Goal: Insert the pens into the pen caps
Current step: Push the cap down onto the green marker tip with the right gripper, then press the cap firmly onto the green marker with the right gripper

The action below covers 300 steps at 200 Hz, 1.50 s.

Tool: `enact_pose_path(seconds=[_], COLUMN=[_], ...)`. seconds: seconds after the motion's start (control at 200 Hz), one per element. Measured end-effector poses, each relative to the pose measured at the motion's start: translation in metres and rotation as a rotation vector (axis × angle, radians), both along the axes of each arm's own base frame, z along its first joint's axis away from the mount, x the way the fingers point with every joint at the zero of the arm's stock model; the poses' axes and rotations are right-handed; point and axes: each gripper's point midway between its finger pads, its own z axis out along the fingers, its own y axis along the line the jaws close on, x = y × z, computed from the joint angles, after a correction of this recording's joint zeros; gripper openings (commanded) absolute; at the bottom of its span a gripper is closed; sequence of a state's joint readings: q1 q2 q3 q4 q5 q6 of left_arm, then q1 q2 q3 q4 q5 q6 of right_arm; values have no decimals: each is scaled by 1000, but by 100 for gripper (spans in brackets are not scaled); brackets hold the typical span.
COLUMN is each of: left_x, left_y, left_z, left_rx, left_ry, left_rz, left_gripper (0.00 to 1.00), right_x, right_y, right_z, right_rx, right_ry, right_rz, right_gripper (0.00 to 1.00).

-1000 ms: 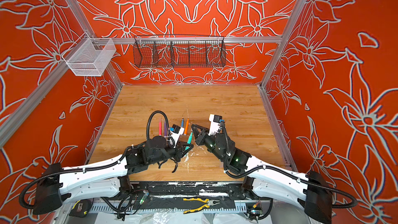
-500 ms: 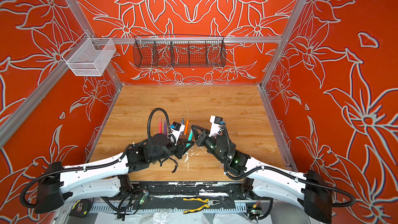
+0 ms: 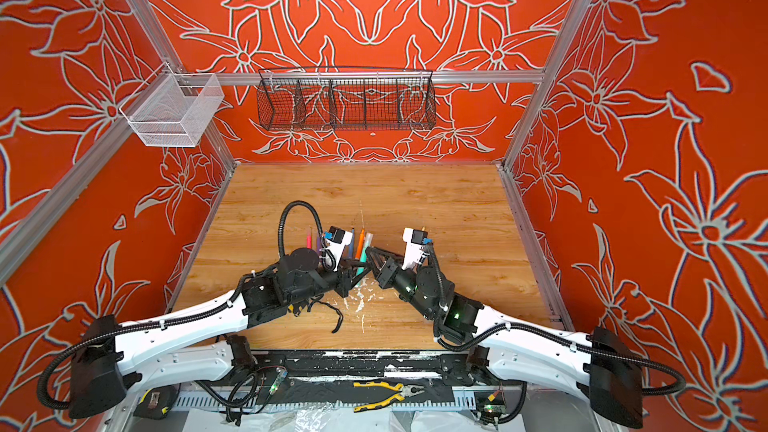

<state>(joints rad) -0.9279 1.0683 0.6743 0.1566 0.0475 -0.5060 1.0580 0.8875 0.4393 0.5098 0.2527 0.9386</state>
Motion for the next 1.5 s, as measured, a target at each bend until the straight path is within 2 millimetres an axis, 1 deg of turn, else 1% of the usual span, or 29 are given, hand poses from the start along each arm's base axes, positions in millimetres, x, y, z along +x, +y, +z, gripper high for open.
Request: enact_pose_path(seconds=[0.01,0.065,0.15,0.32,0.495,0.651,0.776,0.841,0.966,1.076,1.196,1.396,1.501], left_x=[1,4,4,2,-9,-21,-26,-28,-33,-34,-34,-35,-34], left_y=[1,1,1,0,-5,-8,-10,-11,-13,-13,-14,-14,-12], left_z=[1,3,5,5,2,-8,-13,-14,-14,-14,-14,-14,-16], left_rx=[-2,-9,-7,14,52,96,117,121,127,130,131,133,143], left_ry=[-2,-12,-24,-58,-115,-154,-171,-180,-194,-202,-207,-209,-205], left_rz=[4,13,12,-14,-102,-169,-201,-216,-239,-244,-249,-255,-246], left_gripper=[0,0,0,0,0,0,0,0,0,0,0,0,0], right_x=[0,-3,-6,-13,-14,-10,-8,-8,-7,-6,-5,-4,-3], right_y=[0,-3,-9,-25,-29,-22,-19,-18,-18,-16,-14,-12,-10], right_z=[0,-4,-4,12,20,26,29,30,29,26,21,22,19], right_rx=[1,-13,-23,-6,-32,-68,-88,-94,-100,-115,-129,-131,-138], right_ry=[4,2,-1,-30,-56,-67,-73,-78,-80,-80,-71,-66,-61], right_rz=[0,2,2,-8,-15,-13,-13,-14,-16,-15,-13,-11,-9], right_gripper=[52,58,62,67,68,66,65,60,47,39,28,12,6])
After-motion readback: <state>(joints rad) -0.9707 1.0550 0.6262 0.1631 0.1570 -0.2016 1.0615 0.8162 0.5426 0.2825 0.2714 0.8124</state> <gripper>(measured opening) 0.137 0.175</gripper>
